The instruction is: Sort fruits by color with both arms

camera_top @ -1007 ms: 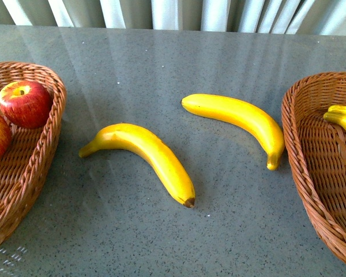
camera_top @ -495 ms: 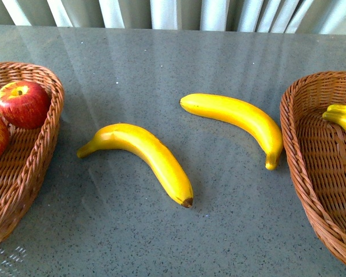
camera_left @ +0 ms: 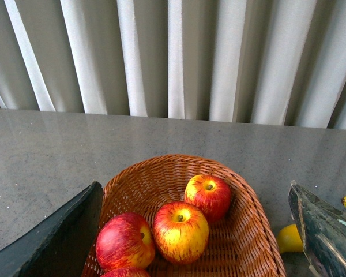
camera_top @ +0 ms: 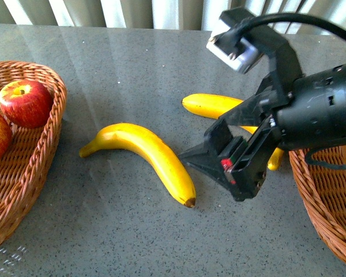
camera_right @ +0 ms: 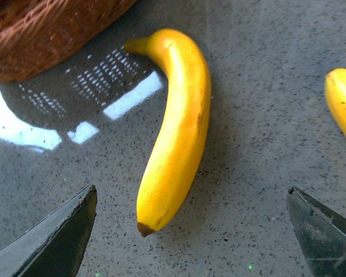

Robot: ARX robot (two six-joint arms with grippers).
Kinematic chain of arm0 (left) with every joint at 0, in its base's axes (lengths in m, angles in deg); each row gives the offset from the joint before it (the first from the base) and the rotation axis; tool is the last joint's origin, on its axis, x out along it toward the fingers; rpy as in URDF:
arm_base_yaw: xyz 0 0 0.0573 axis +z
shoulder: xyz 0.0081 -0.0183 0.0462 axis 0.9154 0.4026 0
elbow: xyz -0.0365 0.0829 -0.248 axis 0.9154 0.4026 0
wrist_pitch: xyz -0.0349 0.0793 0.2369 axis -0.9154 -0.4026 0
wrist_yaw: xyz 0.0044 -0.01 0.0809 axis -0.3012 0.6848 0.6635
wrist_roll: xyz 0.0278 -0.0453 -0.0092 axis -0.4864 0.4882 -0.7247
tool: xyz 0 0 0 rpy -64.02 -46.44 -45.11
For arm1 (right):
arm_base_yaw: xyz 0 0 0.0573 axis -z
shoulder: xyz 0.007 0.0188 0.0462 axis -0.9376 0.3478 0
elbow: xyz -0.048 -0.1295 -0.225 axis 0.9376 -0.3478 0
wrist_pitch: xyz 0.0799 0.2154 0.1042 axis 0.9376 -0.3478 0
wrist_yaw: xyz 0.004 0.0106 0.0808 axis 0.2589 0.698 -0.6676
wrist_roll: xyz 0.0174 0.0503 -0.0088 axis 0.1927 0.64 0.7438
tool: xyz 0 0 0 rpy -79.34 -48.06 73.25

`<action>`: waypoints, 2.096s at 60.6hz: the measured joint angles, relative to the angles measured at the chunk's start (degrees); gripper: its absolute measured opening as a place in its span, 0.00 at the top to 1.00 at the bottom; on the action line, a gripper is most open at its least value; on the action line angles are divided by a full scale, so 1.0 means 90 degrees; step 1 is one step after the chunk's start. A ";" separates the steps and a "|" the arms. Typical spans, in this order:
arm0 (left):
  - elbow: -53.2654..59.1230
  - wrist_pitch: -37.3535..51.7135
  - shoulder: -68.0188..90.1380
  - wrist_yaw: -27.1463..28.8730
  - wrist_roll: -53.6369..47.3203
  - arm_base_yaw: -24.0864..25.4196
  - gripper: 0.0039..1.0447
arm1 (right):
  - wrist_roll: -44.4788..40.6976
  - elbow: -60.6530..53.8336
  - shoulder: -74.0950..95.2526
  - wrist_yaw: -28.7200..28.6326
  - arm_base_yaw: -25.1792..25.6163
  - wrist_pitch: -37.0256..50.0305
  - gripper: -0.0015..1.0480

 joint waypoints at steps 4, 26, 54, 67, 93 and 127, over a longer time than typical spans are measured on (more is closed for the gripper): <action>0.0000 0.0002 0.0000 0.0000 0.0000 0.0000 0.09 | -0.0194 0.0119 0.0185 0.0056 -0.0104 -0.0095 0.09; 0.0000 0.0002 0.0000 0.0000 0.0000 0.0000 0.09 | -0.0498 0.1044 0.1394 0.0289 -0.0420 -0.0185 0.09; 0.0000 0.0002 0.0000 0.0000 0.0000 0.0000 0.09 | -0.0282 0.1787 0.2251 0.0665 -0.0826 -0.0097 0.09; 0.0000 0.0002 0.0000 0.0000 0.0000 0.0000 0.09 | 0.0087 0.2098 0.2645 0.0850 -0.0872 0.0039 0.20; 0.0000 0.0002 0.0000 0.0000 0.0000 0.0000 0.09 | 0.0891 0.1928 0.2086 0.0869 -0.0437 0.0420 0.72; 0.0000 0.0002 0.0000 0.0000 0.0000 0.0000 0.09 | 0.2195 0.0617 -0.0510 0.0746 0.1906 0.0993 0.72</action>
